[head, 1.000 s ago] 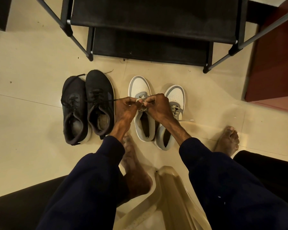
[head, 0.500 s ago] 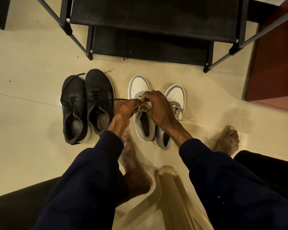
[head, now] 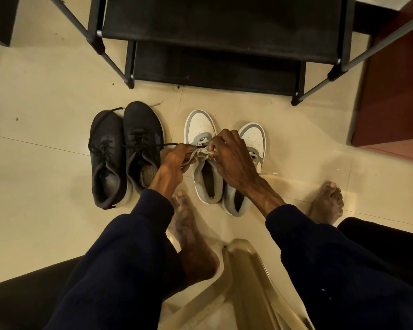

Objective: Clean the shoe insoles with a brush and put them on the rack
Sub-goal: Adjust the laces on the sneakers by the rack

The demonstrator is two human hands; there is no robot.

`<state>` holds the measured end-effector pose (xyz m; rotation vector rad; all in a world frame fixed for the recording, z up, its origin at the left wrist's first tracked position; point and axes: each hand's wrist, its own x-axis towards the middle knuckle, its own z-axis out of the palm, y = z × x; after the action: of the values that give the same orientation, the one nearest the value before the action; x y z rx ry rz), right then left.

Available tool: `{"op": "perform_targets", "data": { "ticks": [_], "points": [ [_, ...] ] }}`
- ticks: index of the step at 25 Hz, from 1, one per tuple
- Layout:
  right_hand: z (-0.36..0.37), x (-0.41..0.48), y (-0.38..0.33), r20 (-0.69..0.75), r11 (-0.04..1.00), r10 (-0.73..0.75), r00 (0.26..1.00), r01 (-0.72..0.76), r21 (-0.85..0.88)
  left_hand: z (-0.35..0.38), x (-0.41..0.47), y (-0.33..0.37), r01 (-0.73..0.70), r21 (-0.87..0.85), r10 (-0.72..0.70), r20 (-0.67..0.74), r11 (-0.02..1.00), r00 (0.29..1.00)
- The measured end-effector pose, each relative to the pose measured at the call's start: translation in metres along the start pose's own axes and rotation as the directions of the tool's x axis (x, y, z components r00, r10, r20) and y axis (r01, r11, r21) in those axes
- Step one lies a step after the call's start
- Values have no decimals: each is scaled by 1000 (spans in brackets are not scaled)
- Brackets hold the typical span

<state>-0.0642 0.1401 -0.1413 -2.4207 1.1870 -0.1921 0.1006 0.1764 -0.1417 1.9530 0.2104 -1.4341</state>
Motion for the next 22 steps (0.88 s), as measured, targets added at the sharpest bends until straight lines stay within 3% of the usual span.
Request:
{"op": "perform_targets", "data": {
  "ticks": [3,6,9,11,13,15,17,19,22],
  "points": [
    [-5,-18,15,-21,995,89,996,-89,-32,-7,15,-7,-41,-29,39,-77,999,996],
    [-5,-36,27,14,978,201,980,-200,-59,-10,17,-18,-57,-41,55,-55,998,997],
    [-9,-41,20,41,968,251,967,-251,11,-5,8,-31,-126,-58,120,-104,990,987],
    [-14,-48,13,4,953,266,964,-263,149,-2,-11,-42,-253,126,277,-239,959,931],
    [-21,-66,4,-34,924,331,943,-317,215,-4,-36,-61,-460,358,554,-226,812,802],
    [-23,-94,-4,24,891,425,905,-423,166,-6,-61,-85,-614,513,717,-4,600,697],
    [-22,-122,-13,190,865,484,854,-500,44,-5,-75,-108,-627,711,715,255,317,651],
    [-17,-141,-18,266,872,481,835,-487,-46,1,-75,-123,-592,800,669,386,100,635],
    [-1,-146,-21,299,908,418,858,-401,-119,10,-71,-131,-549,835,587,429,32,687]
  ]
}}
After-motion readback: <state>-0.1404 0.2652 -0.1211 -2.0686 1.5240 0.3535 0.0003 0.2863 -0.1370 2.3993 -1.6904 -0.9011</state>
